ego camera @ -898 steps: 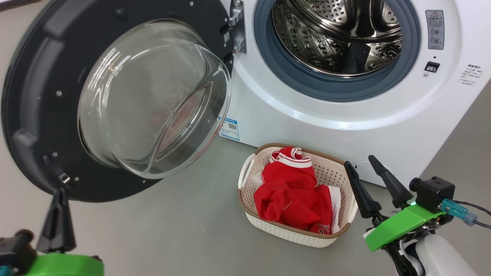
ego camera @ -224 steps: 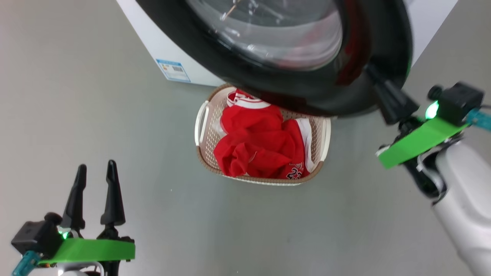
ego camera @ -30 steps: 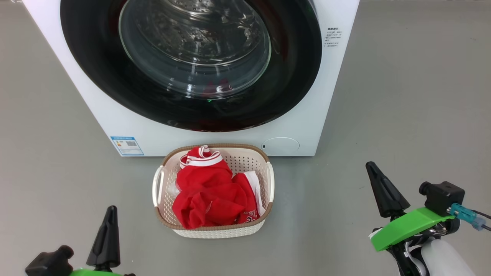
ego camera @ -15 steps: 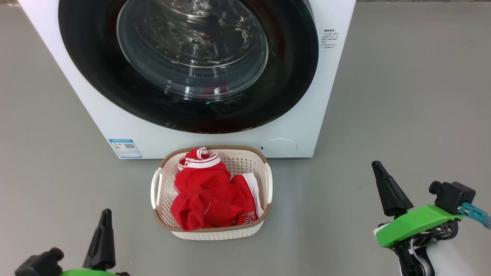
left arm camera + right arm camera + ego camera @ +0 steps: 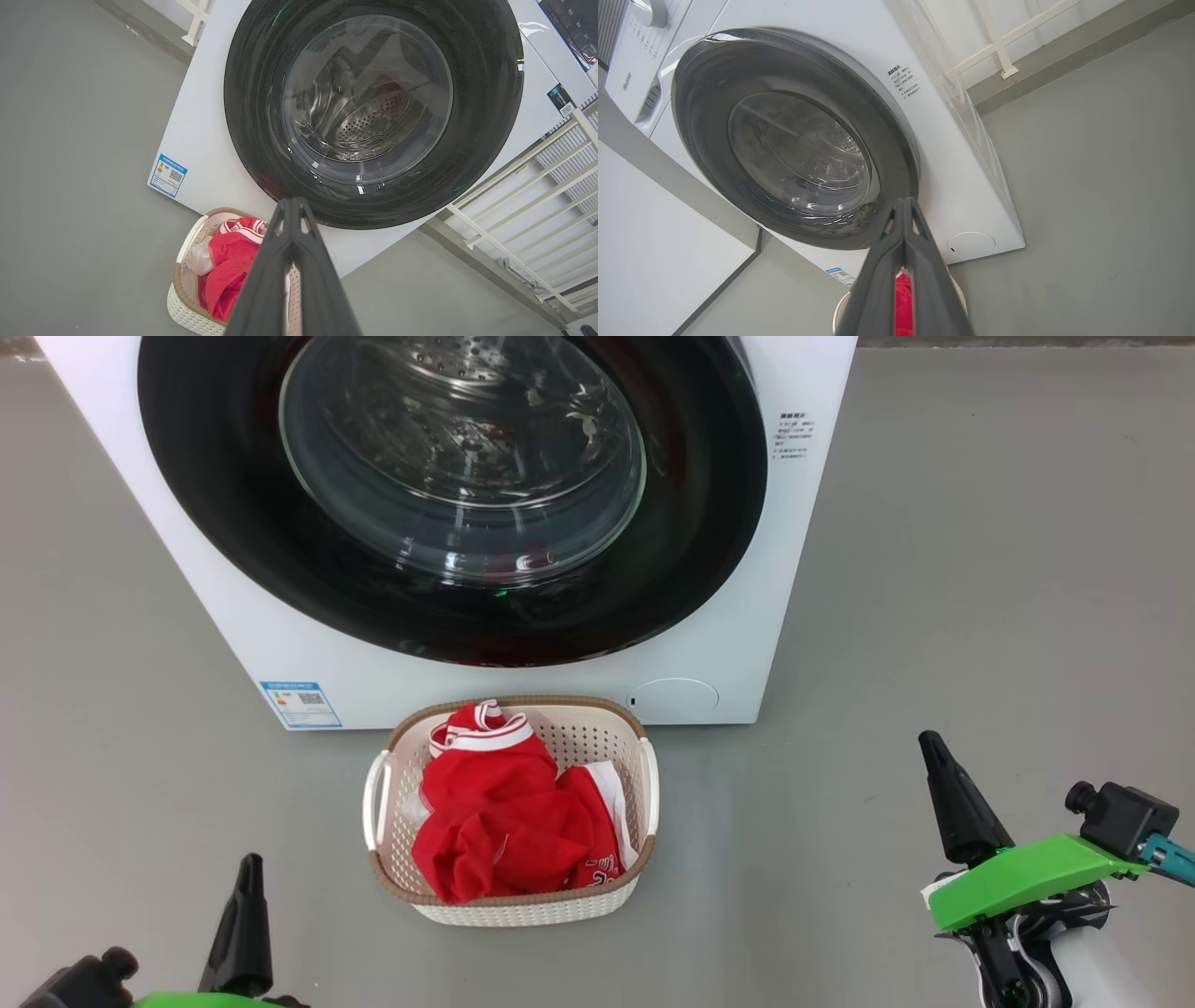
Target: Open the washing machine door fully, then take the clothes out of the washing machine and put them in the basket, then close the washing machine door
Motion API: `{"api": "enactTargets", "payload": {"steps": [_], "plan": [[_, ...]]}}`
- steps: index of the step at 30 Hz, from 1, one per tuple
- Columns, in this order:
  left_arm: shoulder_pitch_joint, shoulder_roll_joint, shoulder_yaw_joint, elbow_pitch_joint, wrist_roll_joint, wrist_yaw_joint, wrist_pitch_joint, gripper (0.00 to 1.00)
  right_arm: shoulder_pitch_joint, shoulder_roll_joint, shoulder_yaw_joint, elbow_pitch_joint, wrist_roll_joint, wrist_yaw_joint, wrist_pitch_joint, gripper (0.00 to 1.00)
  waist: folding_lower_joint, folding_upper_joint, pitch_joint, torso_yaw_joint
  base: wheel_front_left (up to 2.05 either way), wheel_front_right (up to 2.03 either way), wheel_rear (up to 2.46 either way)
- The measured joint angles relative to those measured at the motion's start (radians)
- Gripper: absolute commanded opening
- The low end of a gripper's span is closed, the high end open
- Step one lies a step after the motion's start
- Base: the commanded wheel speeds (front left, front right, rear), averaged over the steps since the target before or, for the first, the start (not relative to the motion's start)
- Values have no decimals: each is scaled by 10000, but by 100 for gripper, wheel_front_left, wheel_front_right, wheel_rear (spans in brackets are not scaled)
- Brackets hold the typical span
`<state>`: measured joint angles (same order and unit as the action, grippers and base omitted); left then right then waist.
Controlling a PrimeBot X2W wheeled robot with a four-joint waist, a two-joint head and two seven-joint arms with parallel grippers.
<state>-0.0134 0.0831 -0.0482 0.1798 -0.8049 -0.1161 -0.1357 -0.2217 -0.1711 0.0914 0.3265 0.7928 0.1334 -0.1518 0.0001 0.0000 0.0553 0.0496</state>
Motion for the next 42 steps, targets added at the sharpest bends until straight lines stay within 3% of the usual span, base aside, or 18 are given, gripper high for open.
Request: {"api": "enactTargets", "payload": {"steps": [42], "plan": [[-198, -201, 548, 395, -3758, -17, 1095, 0, 612, 529, -1035, -240, 3779, -10, 1210, 0, 0, 0, -245, -233, 0, 0, 0]]}}
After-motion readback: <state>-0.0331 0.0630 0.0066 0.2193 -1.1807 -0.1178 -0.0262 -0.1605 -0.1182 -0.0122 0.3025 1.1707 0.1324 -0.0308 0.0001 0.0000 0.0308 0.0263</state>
